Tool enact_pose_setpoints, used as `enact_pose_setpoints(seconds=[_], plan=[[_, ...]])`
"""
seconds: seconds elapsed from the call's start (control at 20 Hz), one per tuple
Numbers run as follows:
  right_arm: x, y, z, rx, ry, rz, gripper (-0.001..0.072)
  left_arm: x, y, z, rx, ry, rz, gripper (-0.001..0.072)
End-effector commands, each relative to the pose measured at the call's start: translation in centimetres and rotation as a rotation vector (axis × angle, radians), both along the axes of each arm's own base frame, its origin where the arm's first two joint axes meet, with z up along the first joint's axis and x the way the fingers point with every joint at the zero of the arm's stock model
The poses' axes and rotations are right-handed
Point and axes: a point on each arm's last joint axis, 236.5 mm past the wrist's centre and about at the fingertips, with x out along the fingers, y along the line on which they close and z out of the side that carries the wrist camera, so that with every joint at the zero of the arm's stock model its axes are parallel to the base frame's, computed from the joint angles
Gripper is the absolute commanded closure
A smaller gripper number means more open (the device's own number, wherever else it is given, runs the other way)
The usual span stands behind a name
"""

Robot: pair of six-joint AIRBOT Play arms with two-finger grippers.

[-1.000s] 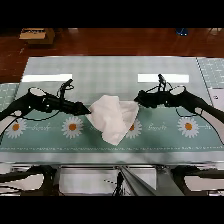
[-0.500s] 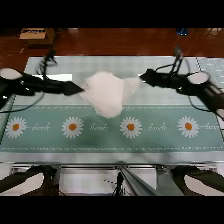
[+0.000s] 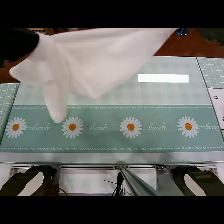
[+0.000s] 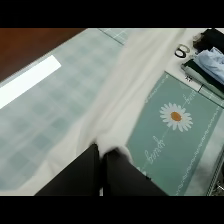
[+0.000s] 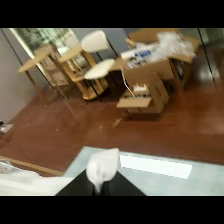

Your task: Fold the shirts.

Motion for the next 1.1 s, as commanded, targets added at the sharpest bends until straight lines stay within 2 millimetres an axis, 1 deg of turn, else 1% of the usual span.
enact_pose_setpoints(seconds=[0.0, 0.05, 0.1, 0.15, 0.25, 0.3, 0.35, 0.4, 0.5, 0.55, 0.6, 0.7, 0.75, 0.85, 0.95, 1.0, 1.05], plan=[[-5.6, 0.1, 3.3, -0.031, -0.027, 0.020, 0.0677, -5.6, -0.7, 1.6, 0.026, 0.017, -0.049, 0.0682], [-6.5, -0.4, 2.7, -0.060, 0.015, -0.001, 0.0677, -7.1, -0.9, 1.4, 0.039, 0.041, -0.069, 0.0681], [-7.2, -1.0, 1.5, -0.094, 0.075, -0.028, 0.0677, -8.4, -1.0, 1.1, 0.051, 0.069, -0.081, 0.0682], [-7.8, -1.6, 0.0, -0.132, 0.139, -0.049, 0.0677, -9.5, -0.9, 0.7, 0.064, 0.106, -0.083, 0.0681], [-9.3, -3.0, -3.7, -0.231, 0.288, -0.083, 0.0677, -10.5, -0.3, -0.4, 0.099, 0.181, -0.054, 0.0682], [-10.0, -3.8, -6.0, -0.285, 0.377, -0.097, 0.0677, -10.4, 0.2, -1.2, 0.124, 0.215, -0.023, 0.0681], [-10.5, -4.8, -8.1, -0.343, 0.459, -0.114, 0.0677, -9.8, 1.0, -2.2, 0.152, 0.245, 0.016, 0.0682], [-11.0, -5.7, -10.2, -0.398, 0.551, -0.123, 0.0677, -9.0, 1.6, -3.2, 0.168, 0.270, 0.046, 0.0682], [-11.1, -6.4, -13.7, -0.473, 0.707, -0.090, 0.0677, -6.9, 1.7, -5.5, 0.139, 0.352, 0.060, 0.0682], [-10.4, -6.2, -15.0, -0.496, 0.755, -0.063, 0.0677, -5.4, 1.2, -7.3, 0.106, 0.411, 0.056, 0.0682], [-9.2, -6.0, -16.3, -0.525, 0.788, -0.031, 0.0677, -4.1, 0.6, -9.3, 0.093, 0.454, 0.045, 0.0682], [-6.1, -4.7, -19.2, -0.566, 0.834, 0.033, 0.0677, -1.6, -1.3, -13.8, 0.084, 0.520, 0.009, 0.0681], [-4.2, -4.1, -20.8, -0.577, 0.845, 0.053, 0.0677, -0.3, -2.6, -16.5, 0.091, 0.539, -0.013, 0.0682], [0.5, -3.1, -24.4, -0.585, 0.851, 0.063, 0.0677, 2.4, -4.7, -21.7, 0.117, 0.575, -0.036, 0.0681], [4.5, -2.9, -28.1, -0.589, 0.852, 0.052, 0.0677, 4.9, -5.3, -26.3, 0.143, 0.614, -0.032, 0.0681], [6.1, -2.9, -30.1, -0.583, 0.867, 0.038, 0.0677, 6.3, -5.2, -28.7, 0.146, 0.651, -0.003, 0.0681], [7.2, -2.9, -31.9, -0.580, 0.891, 0.033, 0.0677, 7.3, -4.8, -30.8, 0.144, 0.696, 0.026, 0.0680]])
